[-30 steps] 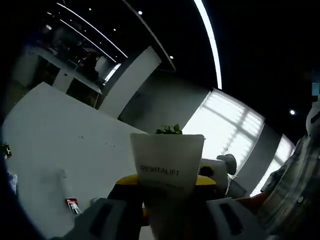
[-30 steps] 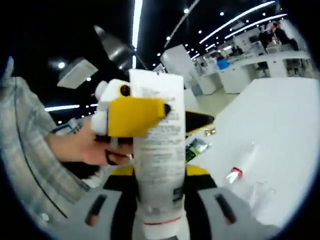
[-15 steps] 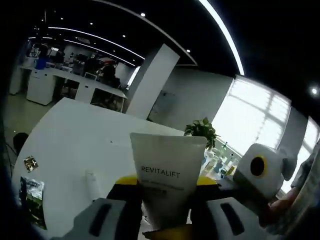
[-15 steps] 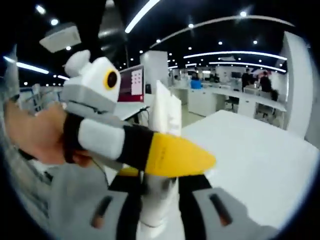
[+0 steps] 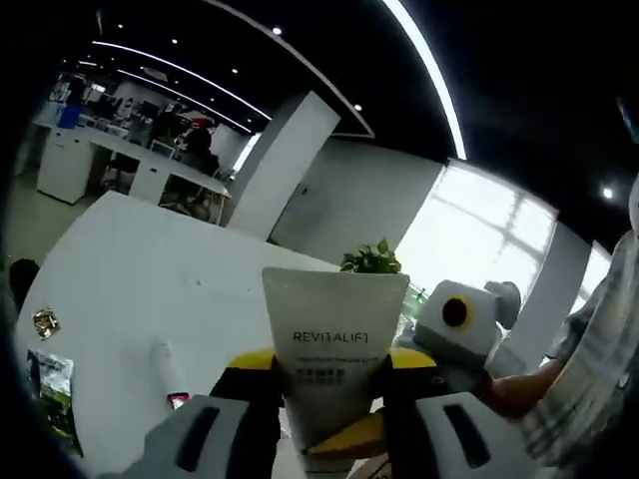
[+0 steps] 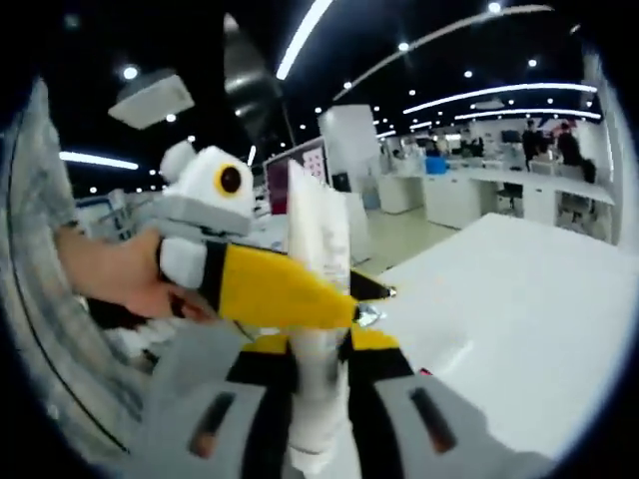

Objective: Arrange the skincare products in the storage area until every visible bottle or jar stands upright without overlapping.

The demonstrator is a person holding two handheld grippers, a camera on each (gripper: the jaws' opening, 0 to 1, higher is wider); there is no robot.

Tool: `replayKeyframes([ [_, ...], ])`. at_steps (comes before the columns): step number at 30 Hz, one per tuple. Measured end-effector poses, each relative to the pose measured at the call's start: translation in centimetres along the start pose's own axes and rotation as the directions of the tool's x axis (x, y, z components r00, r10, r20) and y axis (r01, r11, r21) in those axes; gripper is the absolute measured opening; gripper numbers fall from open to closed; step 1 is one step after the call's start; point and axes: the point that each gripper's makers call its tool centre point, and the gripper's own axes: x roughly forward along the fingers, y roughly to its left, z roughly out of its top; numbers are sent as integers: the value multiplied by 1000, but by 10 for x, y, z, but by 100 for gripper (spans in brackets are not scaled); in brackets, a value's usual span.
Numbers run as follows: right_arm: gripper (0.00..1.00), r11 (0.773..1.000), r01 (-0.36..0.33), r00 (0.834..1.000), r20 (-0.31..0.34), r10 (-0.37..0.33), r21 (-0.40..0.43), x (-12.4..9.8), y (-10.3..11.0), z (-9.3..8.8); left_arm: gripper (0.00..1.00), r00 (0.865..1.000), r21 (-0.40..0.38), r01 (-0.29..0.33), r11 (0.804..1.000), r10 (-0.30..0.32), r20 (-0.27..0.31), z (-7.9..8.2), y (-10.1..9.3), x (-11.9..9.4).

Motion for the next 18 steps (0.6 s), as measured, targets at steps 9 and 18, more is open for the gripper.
replayKeyframes([
  [9, 17, 942, -312, 950, 52, 308, 120, -9, 35, 17, 29, 970, 5, 242, 970, -242, -14, 10, -26, -24],
  [18, 18, 882, -429, 903, 64, 425, 193, 1, 62, 29, 22, 924, -41, 380, 924, -377, 62, 31, -36, -46],
])
